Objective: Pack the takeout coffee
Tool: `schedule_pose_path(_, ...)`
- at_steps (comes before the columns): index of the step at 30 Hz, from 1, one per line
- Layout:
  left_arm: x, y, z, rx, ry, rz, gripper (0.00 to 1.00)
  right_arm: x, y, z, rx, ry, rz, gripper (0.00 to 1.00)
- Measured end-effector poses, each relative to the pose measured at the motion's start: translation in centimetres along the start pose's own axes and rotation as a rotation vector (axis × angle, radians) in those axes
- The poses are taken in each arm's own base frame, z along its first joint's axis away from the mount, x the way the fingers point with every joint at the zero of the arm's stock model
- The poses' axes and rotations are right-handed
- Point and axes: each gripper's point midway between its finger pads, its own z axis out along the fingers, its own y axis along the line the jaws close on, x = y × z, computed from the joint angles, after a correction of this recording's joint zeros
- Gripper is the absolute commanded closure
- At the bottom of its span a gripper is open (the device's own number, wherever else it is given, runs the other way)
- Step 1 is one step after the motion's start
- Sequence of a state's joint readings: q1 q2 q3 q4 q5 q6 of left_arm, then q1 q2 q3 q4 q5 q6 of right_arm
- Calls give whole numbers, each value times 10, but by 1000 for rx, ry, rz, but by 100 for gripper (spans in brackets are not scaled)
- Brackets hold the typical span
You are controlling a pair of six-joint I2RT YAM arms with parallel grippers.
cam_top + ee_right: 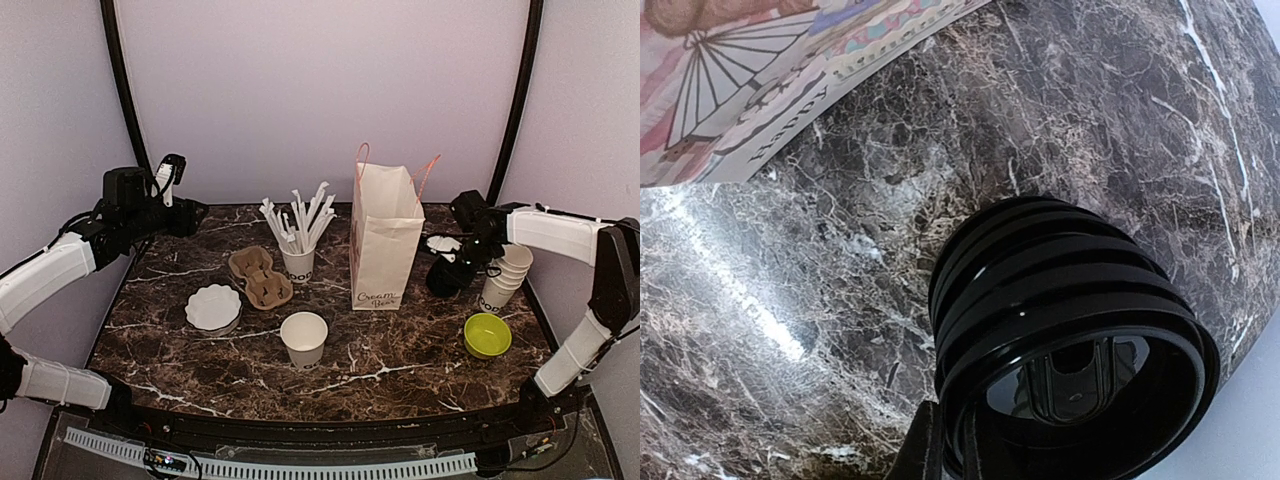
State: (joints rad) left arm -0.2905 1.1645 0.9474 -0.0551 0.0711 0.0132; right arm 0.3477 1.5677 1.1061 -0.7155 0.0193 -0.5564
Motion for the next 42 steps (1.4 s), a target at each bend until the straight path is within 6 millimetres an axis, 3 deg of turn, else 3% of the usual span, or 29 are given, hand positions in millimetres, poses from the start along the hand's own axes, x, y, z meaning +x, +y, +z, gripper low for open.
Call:
schedule_pose_path(6,0,0,0,1,0,0,35,-11,-7,-29,30,-47,30,99)
schedule_pose_path(12,0,-6,0,32,-2,1,35,-32,-16,-88,72,-187,69,100)
schedule_pose_path(14,-2,-13,0,74,-8,6,35,-40,-17,-115,71,-257,90,100)
schedule_pose_path(21,-6,-66,-2,363,-35,6,33,-67,-7,-227,58,-561,89,99)
schedule_pose_path(26,-19,-133,-24,567,-91,59,33,-84,17,-296,-25,-761,27,97)
schedule_pose_path(29,-23,-172,-39,666,-114,96,32,-96,35,-324,-129,-846,-30,94)
schedule_pose_path(32,-32,-210,-58,758,-164,132,30,-109,55,-337,-262,-903,-90,94)
schedule_pose_path(35,-43,-247,-76,839,-235,160,24,-123,84,-335,-433,-915,-162,94)
schedule_pose_path(37,-50,-266,-82,874,-279,174,16,-130,104,-330,-542,-900,-210,94)
schedule_pose_path(42,-72,-308,-86,911,-410,207,14,-151,151,-330,-785,-881,-331,93)
